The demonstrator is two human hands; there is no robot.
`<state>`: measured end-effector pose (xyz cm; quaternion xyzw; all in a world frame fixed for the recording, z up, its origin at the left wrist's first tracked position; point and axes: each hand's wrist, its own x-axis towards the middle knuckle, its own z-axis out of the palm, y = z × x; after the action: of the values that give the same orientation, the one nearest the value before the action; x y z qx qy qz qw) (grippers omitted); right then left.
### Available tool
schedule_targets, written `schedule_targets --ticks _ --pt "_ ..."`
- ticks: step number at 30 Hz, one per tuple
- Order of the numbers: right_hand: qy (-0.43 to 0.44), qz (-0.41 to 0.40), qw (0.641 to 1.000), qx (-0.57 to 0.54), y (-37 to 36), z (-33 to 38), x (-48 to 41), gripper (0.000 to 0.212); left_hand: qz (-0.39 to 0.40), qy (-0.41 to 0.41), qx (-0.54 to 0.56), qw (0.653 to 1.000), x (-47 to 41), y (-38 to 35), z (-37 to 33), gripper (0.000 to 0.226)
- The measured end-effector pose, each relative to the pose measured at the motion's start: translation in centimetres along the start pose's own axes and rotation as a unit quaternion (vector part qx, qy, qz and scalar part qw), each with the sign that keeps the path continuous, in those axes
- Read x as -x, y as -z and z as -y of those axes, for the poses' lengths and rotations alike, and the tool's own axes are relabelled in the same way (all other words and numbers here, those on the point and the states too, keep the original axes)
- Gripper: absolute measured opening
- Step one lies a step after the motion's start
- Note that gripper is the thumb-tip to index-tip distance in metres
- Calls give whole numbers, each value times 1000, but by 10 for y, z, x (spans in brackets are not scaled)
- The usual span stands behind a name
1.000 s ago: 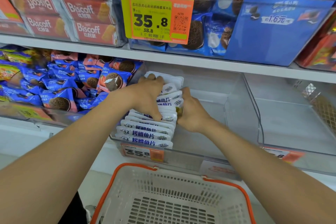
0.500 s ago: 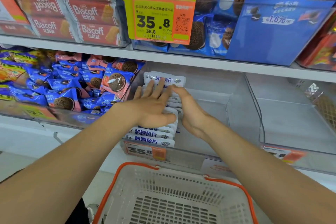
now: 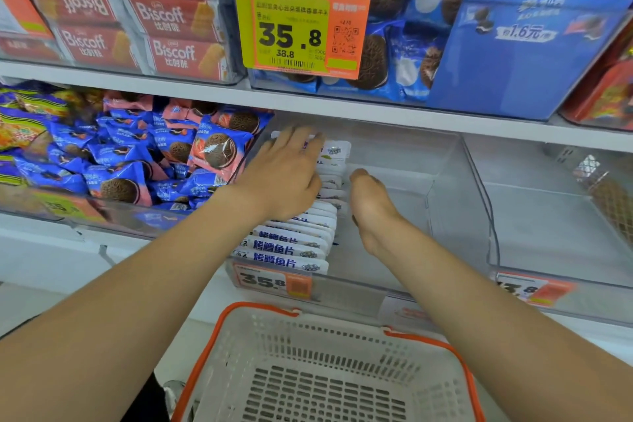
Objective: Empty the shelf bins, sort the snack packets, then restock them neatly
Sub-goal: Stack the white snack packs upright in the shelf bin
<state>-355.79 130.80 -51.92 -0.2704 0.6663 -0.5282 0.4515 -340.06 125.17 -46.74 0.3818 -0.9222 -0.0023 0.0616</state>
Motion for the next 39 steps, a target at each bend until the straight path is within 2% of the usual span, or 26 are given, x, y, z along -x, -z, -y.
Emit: schedule_targets --ticks 2,4,7,10,12,16,19,22,25,27,29,31,33,36,39 --pt "-21 12 1000 -1 2 -4 -2 33 39 7 15 999 -7 -5 0 72" --pt "-25 65 997 -28 -6 -2 4 44 51 19 11 998 -13 -9 1 71" --pt "-33 115 991 -56 -14 0 7 82 42 12 -27 999 -12 -9 2 75" --pt "-40 95 990 -93 -17 0 7 79 110 24 17 993 -13 -10 4 86" --pt "-43 84 990 -106 -19 1 6 79 125 34 27 991 -15 -12 4 94" --pt "-38 102 986 -127 -22 5 11 76 103 48 53 992 -8 -8 1 76" --pt "-46 87 987 -127 -23 2 9 97 100 35 7 994 11 -4 -5 69" --pt "-70 100 985 -122 -26 4 17 81 160 45 30 986 30 -10 -10 75" --pt "-66 126 985 -102 -16 13 22 72 164 64 50 983 34 -10 -9 80" --pt "-65 87 991 -74 -6 20 32 60 169 76 52 981 33 -7 -9 84" --pt "-10 49 998 -48 7 19 40 44 172 78 55 980 35 -5 -10 85" --pt "12 68 997 -18 10 20 49 34 139 72 40 987 42 -6 -8 82" --pt "-9 72 997 6 0 24 56 35 100 58 27 993 52 -7 -7 77" --pt "-3 118 992 43 -15 12 57 49 125 33 56 990 61 -8 -6 75" --pt "-7 160 987 -14 -28 -4 48 61 129 35 40 990 57 -13 -4 78"
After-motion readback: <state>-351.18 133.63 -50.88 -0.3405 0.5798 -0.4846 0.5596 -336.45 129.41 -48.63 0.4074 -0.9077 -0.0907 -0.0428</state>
